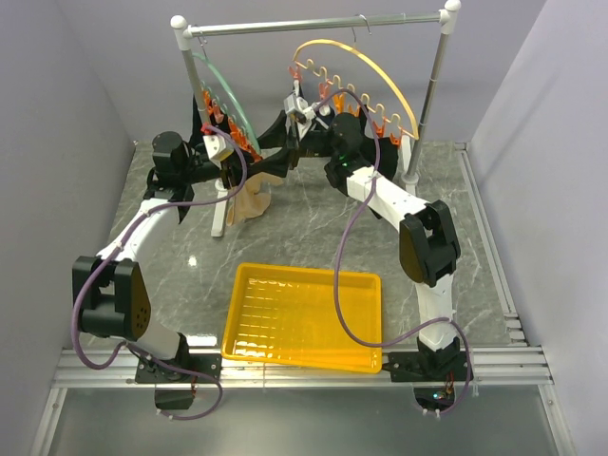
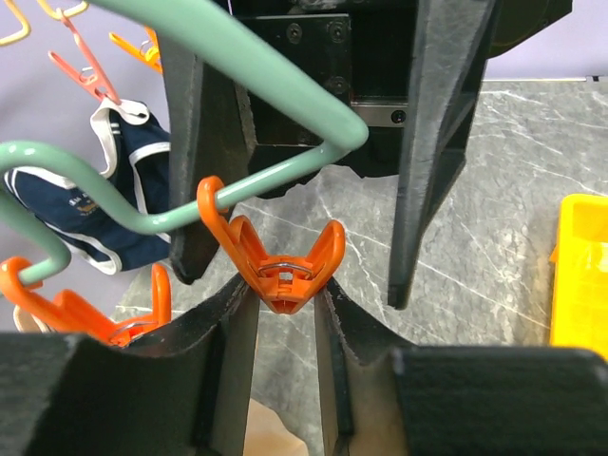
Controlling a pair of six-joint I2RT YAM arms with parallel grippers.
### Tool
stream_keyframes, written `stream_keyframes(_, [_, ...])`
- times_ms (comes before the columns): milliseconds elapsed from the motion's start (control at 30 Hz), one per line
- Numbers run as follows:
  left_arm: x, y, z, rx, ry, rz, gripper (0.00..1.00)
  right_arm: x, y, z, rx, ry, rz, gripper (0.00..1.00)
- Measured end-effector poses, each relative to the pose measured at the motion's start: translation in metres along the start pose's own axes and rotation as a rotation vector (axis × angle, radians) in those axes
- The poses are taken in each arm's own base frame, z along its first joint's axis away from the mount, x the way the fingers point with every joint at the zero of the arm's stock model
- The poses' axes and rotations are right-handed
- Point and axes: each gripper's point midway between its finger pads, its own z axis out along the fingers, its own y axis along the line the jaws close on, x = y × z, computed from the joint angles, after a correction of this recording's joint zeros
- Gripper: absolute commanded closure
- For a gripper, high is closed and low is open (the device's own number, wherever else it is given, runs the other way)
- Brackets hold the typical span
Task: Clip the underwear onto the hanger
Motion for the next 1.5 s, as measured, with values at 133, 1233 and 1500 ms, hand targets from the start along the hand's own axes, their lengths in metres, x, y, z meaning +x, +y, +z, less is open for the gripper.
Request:
stream_keyframes(133, [0.001,0.001,0.001,0.001,0.000,-0.018,0.72,0.000,0.001,0.000,-0.006,0.001,-0.012,0.33])
stream_keyframes(1233, [-0.008,0.004,0.008,-0.050,-0.004,-0.049,0.39,-0.014,-0.002,-0.004,0.020,-0.040,0.047,1.00])
stream_keyframes(1500, [-0.012,-0.005,0.018,-0.103,-0.060,-0.136,0.56,-0.025,0.002,-0.006,0.026,-0.087,0.114,1.00])
